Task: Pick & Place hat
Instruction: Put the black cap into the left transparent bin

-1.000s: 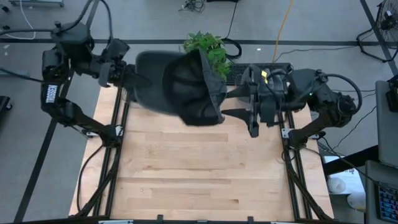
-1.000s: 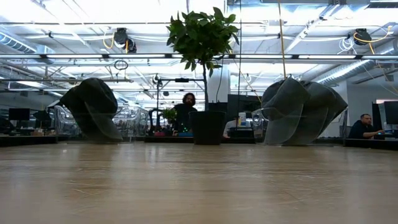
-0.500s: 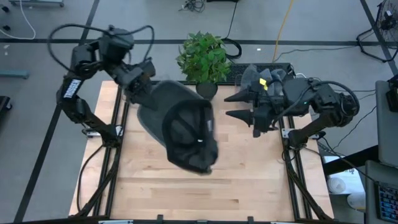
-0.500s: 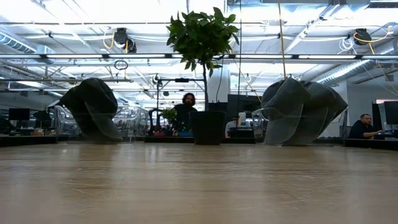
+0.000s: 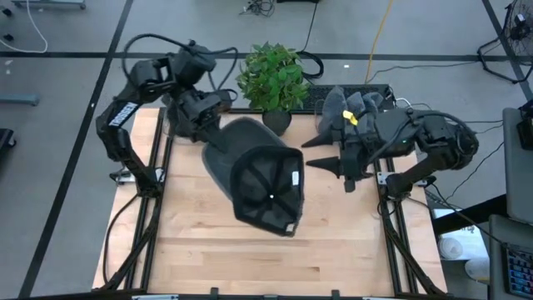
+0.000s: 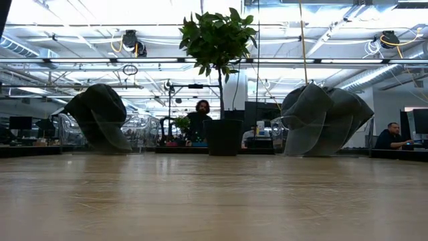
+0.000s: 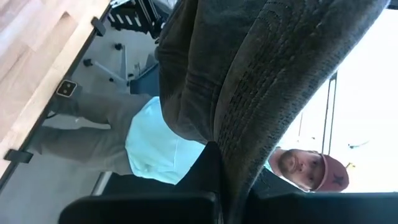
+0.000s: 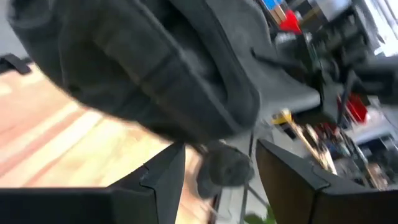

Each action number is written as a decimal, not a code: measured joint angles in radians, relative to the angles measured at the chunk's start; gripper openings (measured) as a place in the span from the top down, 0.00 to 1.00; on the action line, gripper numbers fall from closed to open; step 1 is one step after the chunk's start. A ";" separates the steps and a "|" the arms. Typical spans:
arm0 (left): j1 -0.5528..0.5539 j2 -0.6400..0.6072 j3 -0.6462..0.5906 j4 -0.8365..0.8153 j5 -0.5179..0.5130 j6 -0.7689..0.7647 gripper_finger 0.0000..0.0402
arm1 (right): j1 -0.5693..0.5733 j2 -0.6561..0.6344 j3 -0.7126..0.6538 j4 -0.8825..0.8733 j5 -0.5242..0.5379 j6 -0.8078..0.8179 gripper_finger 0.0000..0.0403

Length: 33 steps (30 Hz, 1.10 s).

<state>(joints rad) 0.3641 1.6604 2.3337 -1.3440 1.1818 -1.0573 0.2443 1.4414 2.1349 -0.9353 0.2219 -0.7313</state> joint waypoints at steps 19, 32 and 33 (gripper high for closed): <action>-0.003 0.068 0.000 0.001 0.052 -0.013 0.98 | 0.115 0.029 0.000 0.037 0.013 -0.129 0.57; -0.038 0.059 0.000 0.005 0.056 -0.006 0.98 | 0.078 0.079 -0.001 0.006 -0.014 -0.059 0.61; -0.039 0.059 0.000 0.005 0.056 -0.006 0.98 | 0.078 0.078 -0.001 0.003 -0.015 -0.061 0.63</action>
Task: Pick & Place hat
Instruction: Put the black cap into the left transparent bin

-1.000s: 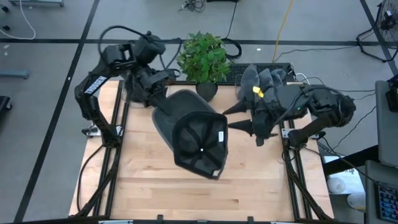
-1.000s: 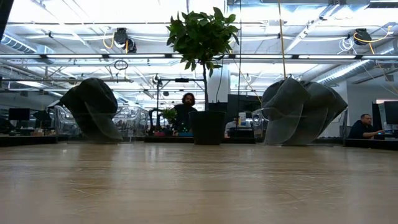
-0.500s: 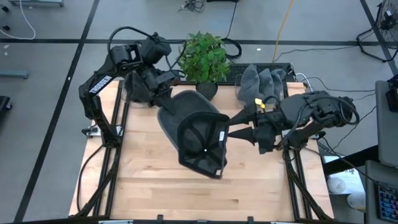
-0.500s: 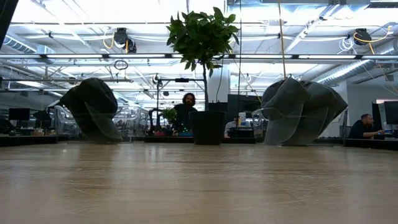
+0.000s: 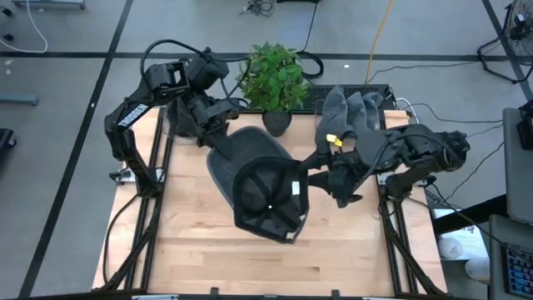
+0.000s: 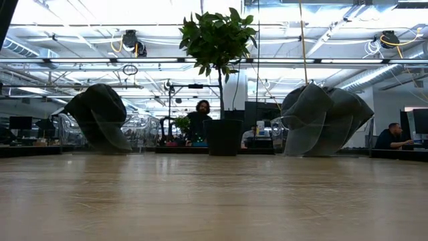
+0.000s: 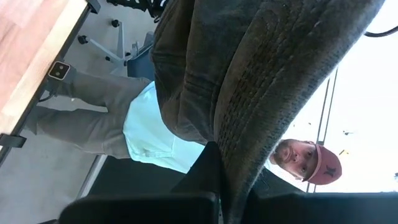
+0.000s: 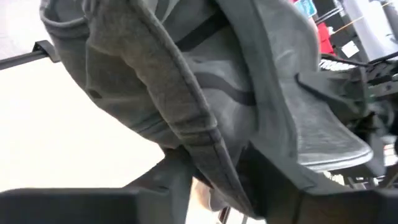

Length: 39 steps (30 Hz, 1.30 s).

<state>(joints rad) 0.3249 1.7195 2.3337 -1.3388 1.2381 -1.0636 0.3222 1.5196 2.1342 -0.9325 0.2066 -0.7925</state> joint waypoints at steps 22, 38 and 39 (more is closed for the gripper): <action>0.025 0.001 0.000 0.058 0.057 0.400 0.69 | 0.007 -0.111 0.000 0.036 0.029 -0.009 1.00; 0.155 -0.077 0.002 0.236 -0.178 0.812 0.65 | -0.154 -0.175 0.000 -0.008 0.029 0.366 1.00; 0.156 -0.085 0.002 0.259 -0.202 0.838 0.66 | -0.166 -0.171 0.001 -0.009 0.029 0.366 1.00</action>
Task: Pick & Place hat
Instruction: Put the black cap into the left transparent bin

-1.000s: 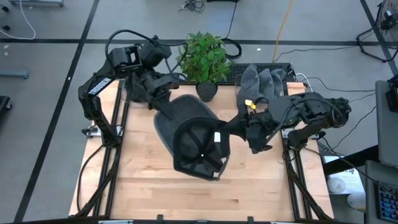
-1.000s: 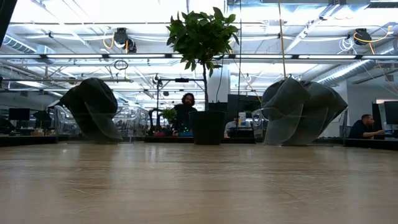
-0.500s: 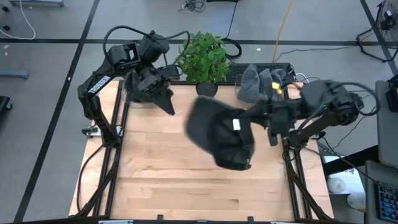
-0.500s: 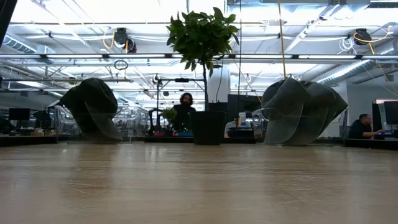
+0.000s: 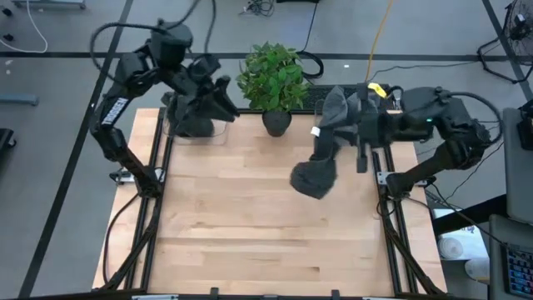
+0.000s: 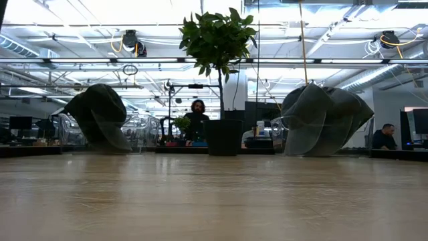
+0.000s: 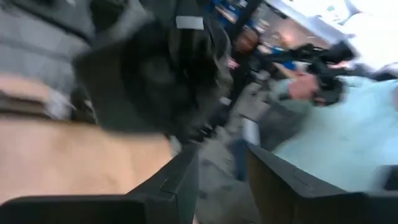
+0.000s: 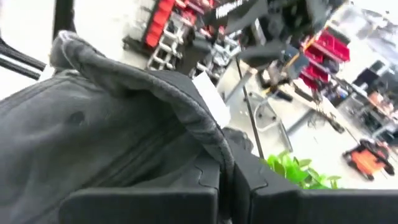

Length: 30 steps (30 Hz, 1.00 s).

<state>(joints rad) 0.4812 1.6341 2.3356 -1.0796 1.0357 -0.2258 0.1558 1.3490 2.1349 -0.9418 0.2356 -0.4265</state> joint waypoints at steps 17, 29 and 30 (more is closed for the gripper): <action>-0.102 -0.170 -0.002 0.044 -0.374 0.307 0.77 | -0.228 0.191 0.000 0.385 0.005 0.028 1.00; -0.231 -0.243 -0.002 0.039 -0.775 0.758 0.69 | -0.301 0.246 0.000 0.558 0.112 0.049 1.00; -0.237 -0.242 -0.002 0.038 -0.791 0.780 0.67 | -0.303 0.250 0.000 0.573 0.112 0.058 1.00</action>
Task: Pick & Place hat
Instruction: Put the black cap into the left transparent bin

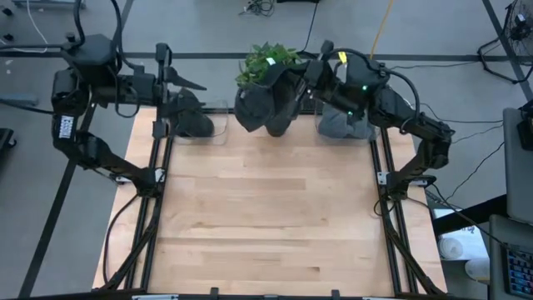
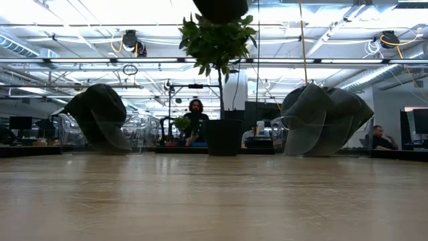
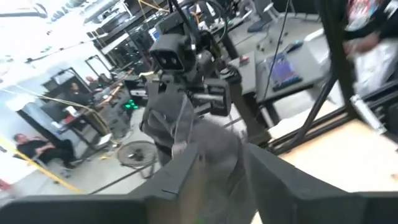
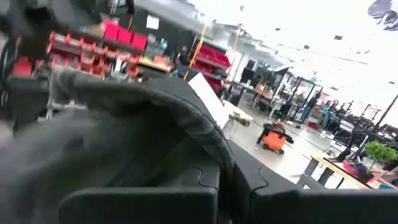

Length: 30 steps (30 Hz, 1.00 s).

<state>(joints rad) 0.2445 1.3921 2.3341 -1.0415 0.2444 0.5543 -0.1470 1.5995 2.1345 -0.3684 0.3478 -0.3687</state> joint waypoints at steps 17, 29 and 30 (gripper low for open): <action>-0.053 0.009 0.000 0.004 -0.317 0.071 0.07 | 0.051 0.040 0.000 0.317 0.201 -0.085 1.00; -0.247 0.004 0.000 0.126 -0.447 0.317 0.13 | 0.012 0.141 0.000 0.857 0.177 -0.255 1.00; -0.261 0.003 0.000 0.128 -0.447 0.344 0.14 | 0.002 0.144 0.001 0.866 0.177 -0.234 1.00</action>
<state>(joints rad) -0.0162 1.3954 2.3341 -0.9138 -0.2028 0.8988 -0.1452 1.7434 2.1354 0.4973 0.5250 -0.6027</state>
